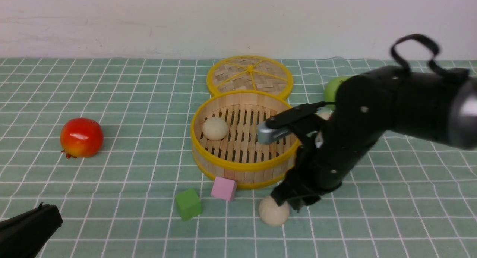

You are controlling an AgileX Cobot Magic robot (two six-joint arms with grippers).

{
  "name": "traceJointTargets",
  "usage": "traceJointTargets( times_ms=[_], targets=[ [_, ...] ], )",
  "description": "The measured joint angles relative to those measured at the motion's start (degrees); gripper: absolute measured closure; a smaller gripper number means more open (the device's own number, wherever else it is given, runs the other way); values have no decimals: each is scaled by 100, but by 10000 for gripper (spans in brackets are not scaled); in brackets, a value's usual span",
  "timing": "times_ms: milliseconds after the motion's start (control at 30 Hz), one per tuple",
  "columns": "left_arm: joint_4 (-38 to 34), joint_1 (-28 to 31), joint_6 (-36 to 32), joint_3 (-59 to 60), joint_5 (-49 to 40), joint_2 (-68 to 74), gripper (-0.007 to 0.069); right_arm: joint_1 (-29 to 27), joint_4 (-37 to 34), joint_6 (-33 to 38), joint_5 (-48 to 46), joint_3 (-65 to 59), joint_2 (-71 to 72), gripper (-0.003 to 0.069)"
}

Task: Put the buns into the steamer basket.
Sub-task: Use the right arm to grab a steamed stuffed bun, then use the right arm to put the steamed stuffed bun into the steamer

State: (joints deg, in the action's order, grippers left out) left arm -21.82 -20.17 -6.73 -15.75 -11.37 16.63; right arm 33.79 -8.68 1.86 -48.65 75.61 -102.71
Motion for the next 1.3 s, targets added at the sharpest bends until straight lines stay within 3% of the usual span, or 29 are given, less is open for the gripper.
traceJointTargets(
  times_ms=[233,900,1033,1167,1300],
  targets=[
    [0,0,0,0,0,0,631,61,-79,-11,504,138,-279,358],
    [0,0,0,0,0,0,624,61,23,-26,830,172,-853,361],
    [0,0,0,5,0,0,624,61,42,-26,861,185,-892,431],
    [0,0,0,17,-5,0,624,61,59,2,834,185,-808,610],
    [0,0,0,17,-5,0,624,61,-3,19,630,210,-390,648]
  ],
)
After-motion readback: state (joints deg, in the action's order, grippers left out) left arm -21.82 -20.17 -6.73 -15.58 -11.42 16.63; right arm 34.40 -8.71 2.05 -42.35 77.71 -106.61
